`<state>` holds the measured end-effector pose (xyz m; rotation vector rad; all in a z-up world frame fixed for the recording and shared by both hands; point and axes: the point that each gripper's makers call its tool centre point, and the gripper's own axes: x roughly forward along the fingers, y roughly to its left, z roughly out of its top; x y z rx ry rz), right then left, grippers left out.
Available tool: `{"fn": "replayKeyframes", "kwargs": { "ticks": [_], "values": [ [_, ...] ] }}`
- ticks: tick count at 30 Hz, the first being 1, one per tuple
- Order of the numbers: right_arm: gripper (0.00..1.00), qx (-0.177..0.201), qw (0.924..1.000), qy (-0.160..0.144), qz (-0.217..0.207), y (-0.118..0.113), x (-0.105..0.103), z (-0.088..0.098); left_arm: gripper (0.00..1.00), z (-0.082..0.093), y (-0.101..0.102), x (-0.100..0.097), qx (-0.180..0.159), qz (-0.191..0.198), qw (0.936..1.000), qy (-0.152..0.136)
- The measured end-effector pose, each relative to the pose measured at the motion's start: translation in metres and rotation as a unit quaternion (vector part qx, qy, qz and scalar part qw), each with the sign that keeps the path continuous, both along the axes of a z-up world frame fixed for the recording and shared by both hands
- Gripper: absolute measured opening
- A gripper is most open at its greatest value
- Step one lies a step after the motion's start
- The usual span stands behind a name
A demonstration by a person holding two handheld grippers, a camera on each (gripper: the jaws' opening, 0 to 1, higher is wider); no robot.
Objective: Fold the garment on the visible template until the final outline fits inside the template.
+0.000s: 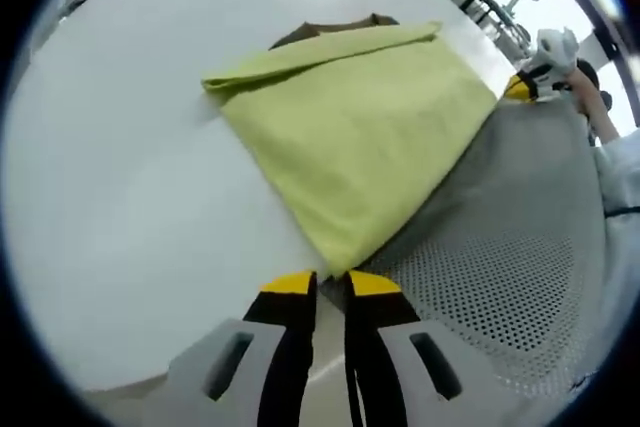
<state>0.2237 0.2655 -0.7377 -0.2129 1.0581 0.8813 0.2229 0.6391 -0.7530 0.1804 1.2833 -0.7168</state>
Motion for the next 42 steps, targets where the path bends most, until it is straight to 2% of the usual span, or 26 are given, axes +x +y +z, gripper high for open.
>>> {"fn": "replayKeyframes", "kwargs": {
  "ticks": [11, 17, 24, 36, 42],
  "values": [
    [0.01, -0.001, 0.9998, -0.02, 0.007, 0.005, 0.006, 0.012, 0.11, 0.024, 0.002, 0.008, 0.012, -0.019, 0.9992, -0.034],
    [0.04, 0.001, 0.9987, -0.05, 0.013, 0.009, 0.013, 0.026, 0.13, 0.034, 0.002, 0.01, 0.014, -0.024, 0.9984, -0.049],
    [0.09, -0.003, 0.9971, -0.075, 0.013, 0.009, 0.024, 0.037, 0.2, 0.051, 0.001, 0.02, 0.022, -0.03, 0.9958, -0.084],
    [0.21, -0.001, 0.9924, -0.123, -0.003, 0.012, 0.052, 0.054, 0.26, 0.058, 0.004, 0.039, 0.025, -0.033, 0.9917, -0.122],
    [0.22, -0.003, 0.9899, -0.142, -0.001, 0.018, 0.061, 0.065, 0.28, 0.068, 0.006, 0.048, 0.034, -0.039, 0.9883, -0.144]
  ]
}}
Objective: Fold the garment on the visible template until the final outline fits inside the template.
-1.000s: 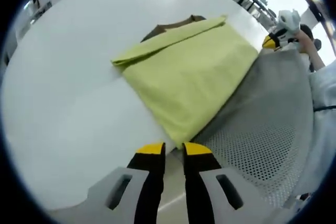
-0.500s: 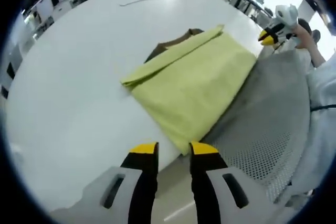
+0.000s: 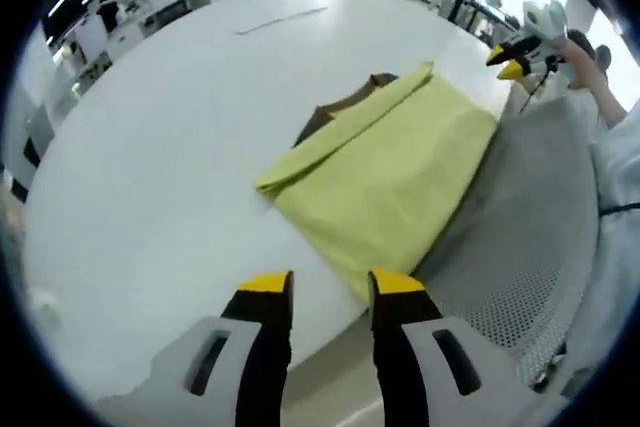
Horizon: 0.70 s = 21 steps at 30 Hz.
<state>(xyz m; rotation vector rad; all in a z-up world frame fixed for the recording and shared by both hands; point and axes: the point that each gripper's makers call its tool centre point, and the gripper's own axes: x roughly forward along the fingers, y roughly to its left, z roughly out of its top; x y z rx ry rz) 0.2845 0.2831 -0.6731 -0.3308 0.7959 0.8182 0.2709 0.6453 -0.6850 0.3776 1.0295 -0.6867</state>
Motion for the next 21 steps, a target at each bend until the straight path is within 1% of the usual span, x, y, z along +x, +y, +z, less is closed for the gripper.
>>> {"fn": "replayKeyframes", "kwargs": {
  "ticks": [4, 8, 12, 15, 19, 21],
  "values": [
    [0.23, -0.002, 0.9999, -0.009, 0.006, 0.003, 0.004, 0.006, 0.32, 0.007, -0.001, 0.006, 0.003, -0.005, 0.9999, -0.014],
    [0.24, -0.004, 0.9996, -0.025, 0.011, 0.002, 0.013, 0.013, 0.35, 0.011, -0.003, 0.012, 0.002, -0.007, 0.9996, -0.026],
    [0.25, -0.006, 0.999, -0.041, 0.015, 0.005, 0.02, 0.02, 0.37, 0.014, -0.003, 0.017, 0.008, -0.013, 0.9992, -0.036],
    [0.28, -0.008, 0.9985, -0.052, 0.016, 0.006, 0.024, 0.024, 0.37, 0.019, -0.005, 0.022, 0.012, -0.02, 0.9985, -0.049],
    [0.3, -0.008, 0.9977, -0.063, 0.024, 0.008, 0.026, 0.027, 0.39, 0.023, -0.007, 0.028, 0.017, -0.03, 0.9972, -0.066],
    [0.3, -0.005, 0.9977, -0.061, 0.028, 0.011, 0.025, 0.027, 0.39, 0.025, -0.008, 0.029, 0.022, -0.036, 0.9966, -0.07]
  ]
}}
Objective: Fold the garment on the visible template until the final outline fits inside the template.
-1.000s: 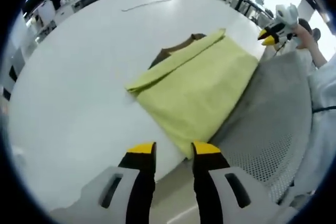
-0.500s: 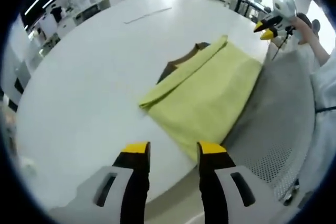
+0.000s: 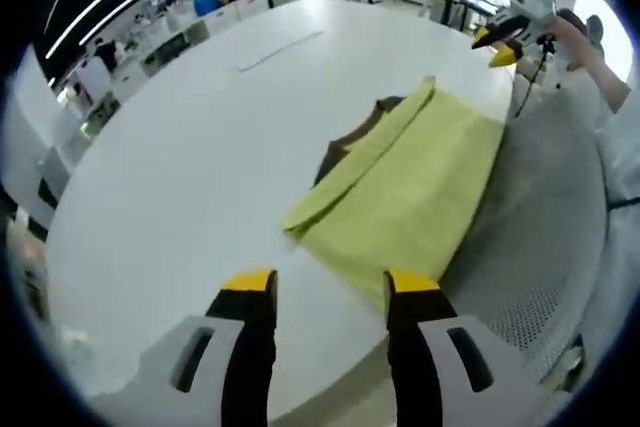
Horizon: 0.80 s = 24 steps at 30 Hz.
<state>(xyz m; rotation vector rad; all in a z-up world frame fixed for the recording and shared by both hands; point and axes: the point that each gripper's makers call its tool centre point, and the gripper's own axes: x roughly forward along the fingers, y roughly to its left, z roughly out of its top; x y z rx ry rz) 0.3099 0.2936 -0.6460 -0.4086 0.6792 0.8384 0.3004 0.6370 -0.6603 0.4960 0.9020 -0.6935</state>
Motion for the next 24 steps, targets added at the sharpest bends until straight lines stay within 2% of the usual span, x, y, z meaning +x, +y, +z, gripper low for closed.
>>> {"fn": "replayKeyframes", "kwargs": {
  "ticks": [5, 11, 16, 21, 24],
  "values": [
    [0.34, -0.002, 0.9999, -0.009, 0.006, 0.002, 0.001, 0.001, 0.41, 0.007, -0.003, 0.004, 0.004, -0.013, 0.9998, -0.016],
    [0.38, -0.008, 0.9997, -0.021, 0.01, 0.001, 0.005, 0.002, 0.42, 0.009, -0.001, 0.015, 0.027, -0.031, 0.9983, -0.042],
    [0.37, -0.01, 0.9995, -0.025, 0.016, 0.002, 0.01, 0.002, 0.42, 0.008, 0.0, 0.02, 0.029, -0.029, 0.998, -0.048],
    [0.37, -0.019, 0.999, -0.031, 0.026, 0.004, 0.015, 0.001, 0.41, 0.004, 0.0, 0.024, 0.039, -0.05, 0.9967, -0.051],
    [0.37, -0.024, 0.9987, -0.033, 0.032, 0.007, 0.016, 0.001, 0.42, 0.001, 0.002, 0.028, 0.056, -0.064, 0.9945, -0.062]
  ]
}}
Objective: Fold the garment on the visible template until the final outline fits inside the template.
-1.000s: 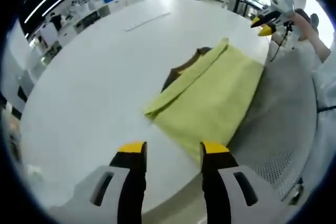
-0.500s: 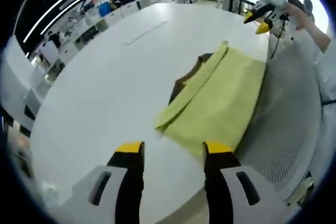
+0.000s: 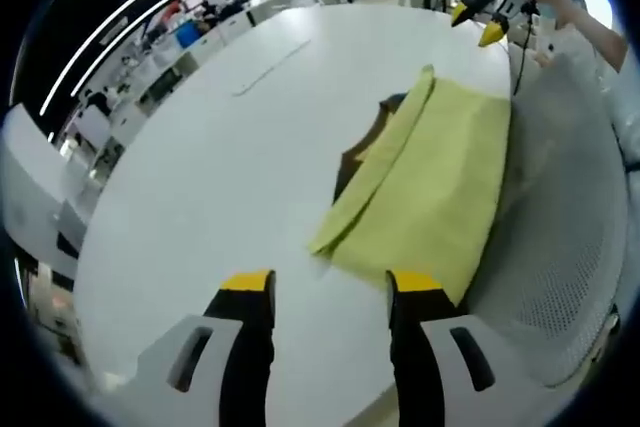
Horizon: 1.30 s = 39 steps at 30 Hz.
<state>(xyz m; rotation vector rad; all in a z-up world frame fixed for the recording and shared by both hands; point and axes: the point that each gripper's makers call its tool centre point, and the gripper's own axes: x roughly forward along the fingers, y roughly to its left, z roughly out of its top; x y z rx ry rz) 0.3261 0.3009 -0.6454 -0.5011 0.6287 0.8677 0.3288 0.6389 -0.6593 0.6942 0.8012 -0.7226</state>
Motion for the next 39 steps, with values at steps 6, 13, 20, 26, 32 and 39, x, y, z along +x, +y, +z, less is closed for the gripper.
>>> {"fn": "replayKeyframes", "kwargs": {
  "ticks": [6, 13, 20, 26, 32, 39],
  "values": [
    [0.38, -0.009, 0.9999, -0.006, 0.006, 0.002, 0.004, -0.002, 0.41, -0.001, -0.001, 0.003, -0.001, -0.013, 0.9999, -0.004],
    [0.38, -0.017, 0.9998, -0.008, 0.011, 0.001, 0.007, -0.006, 0.39, -0.006, -0.001, 0.008, -0.001, -0.023, 0.9997, -0.004],
    [0.36, -0.027, 0.9994, -0.009, 0.02, 0.001, 0.012, -0.01, 0.36, -0.011, 0.001, 0.016, 0.024, -0.036, 0.999, -0.008],
    [0.35, -0.026, 0.9992, -0.014, 0.027, 0.003, 0.017, -0.015, 0.36, -0.015, -0.001, 0.022, 0.022, -0.042, 0.9989, -0.006],
    [0.33, -0.032, 0.999, -0.012, 0.03, 0.003, 0.019, -0.024, 0.35, -0.026, -0.004, 0.02, 0.024, -0.059, 0.998, -0.002],
    [0.31, -0.041, 0.9981, -0.012, 0.044, 0.005, 0.02, -0.031, 0.36, -0.035, 0.0, 0.022, 0.032, -0.063, 0.9975, -0.001]
  ]
}}
